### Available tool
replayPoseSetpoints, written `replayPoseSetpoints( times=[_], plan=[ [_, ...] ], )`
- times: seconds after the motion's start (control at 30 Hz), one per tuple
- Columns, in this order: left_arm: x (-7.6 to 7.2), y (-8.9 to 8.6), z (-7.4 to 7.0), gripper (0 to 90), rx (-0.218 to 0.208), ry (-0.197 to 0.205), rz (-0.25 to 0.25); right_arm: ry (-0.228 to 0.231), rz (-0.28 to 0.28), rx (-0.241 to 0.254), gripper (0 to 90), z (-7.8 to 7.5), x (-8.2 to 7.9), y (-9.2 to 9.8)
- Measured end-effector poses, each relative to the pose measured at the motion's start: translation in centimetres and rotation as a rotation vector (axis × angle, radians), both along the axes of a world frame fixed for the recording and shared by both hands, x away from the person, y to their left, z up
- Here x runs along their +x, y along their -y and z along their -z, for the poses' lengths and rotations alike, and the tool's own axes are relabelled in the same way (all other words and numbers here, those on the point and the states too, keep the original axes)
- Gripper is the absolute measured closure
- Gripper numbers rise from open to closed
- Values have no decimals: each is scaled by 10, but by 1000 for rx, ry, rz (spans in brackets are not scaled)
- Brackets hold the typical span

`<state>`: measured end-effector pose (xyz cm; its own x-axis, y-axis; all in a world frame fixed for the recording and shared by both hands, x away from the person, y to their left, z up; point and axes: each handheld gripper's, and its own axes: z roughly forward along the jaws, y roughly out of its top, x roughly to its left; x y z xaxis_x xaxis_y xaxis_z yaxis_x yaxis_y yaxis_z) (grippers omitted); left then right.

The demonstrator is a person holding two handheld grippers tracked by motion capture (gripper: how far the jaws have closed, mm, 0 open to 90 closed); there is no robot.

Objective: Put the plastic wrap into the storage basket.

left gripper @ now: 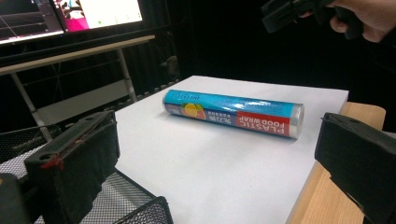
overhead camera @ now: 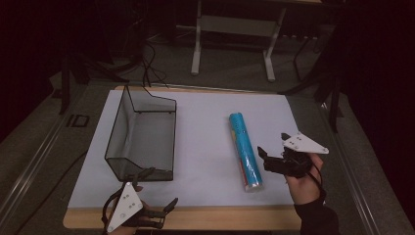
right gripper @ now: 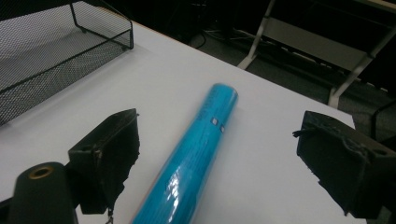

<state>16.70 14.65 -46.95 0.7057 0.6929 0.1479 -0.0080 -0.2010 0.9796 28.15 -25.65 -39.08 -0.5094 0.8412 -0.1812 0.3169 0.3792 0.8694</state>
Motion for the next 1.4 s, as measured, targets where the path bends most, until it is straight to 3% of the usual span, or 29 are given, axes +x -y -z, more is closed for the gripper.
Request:
replayPoseSetpoints(
  times=[0.13,0.37,0.6,0.7,0.83,1.03,1.4],
  plan=[
    [0,1,0,5,3,1,2,-12,-3,-8,128,-3,9,-8],
    [-1,0,-1,5,3,14,5,-93,2,-6,101,2,29,-15],
    [-1,0,-2,5,3,15,27,-181,-9,-40,87,10,51,-22],
    [-1,0,-1,5,6,13,25,-219,-11,-29,87,14,60,-24],
    [-1,1,-1,5,3,9,27,-244,-6,-19,87,17,69,-28],
    [-1,1,-1,5,14,10,30,-267,2,-45,87,22,82,-34],
    [-1,1,-1,5,17,3,36,-370,27,-83,87,46,110,-42]
  ],
)
